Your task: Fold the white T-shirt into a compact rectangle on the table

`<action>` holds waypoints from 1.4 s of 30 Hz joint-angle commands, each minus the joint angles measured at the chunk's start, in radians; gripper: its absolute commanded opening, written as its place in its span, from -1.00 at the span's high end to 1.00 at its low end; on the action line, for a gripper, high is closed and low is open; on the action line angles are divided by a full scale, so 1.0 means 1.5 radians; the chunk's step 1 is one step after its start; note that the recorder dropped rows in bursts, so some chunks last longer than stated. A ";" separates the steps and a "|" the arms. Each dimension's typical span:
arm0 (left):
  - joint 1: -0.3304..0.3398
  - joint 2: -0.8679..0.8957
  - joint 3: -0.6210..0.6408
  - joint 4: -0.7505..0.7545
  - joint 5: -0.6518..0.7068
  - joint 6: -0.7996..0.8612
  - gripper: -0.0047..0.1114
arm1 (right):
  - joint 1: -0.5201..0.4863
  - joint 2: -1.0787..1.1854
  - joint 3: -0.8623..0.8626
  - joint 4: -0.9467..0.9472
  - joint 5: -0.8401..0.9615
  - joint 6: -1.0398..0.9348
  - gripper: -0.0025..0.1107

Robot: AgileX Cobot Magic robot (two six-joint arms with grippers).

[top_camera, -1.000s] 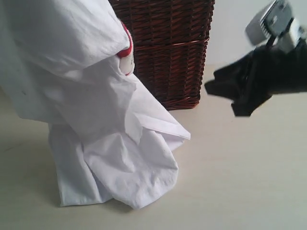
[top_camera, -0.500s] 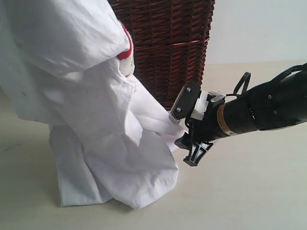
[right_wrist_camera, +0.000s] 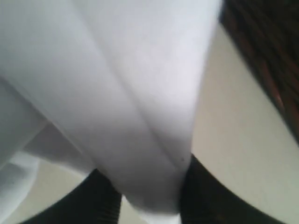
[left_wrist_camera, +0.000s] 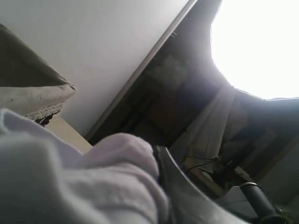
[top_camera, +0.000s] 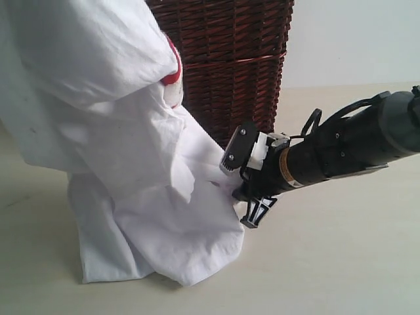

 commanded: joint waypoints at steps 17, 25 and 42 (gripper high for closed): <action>-0.002 0.007 -0.005 -0.070 0.007 -0.003 0.92 | 0.001 -0.185 -0.025 0.071 0.311 -0.006 0.96; 0.012 0.007 -0.068 -0.144 -0.002 -0.003 0.92 | 0.001 -0.364 -0.026 0.038 0.380 -0.026 0.96; -0.020 0.002 -0.131 0.137 -0.002 -0.003 0.92 | 0.001 -0.639 -0.055 0.165 0.456 -0.169 0.96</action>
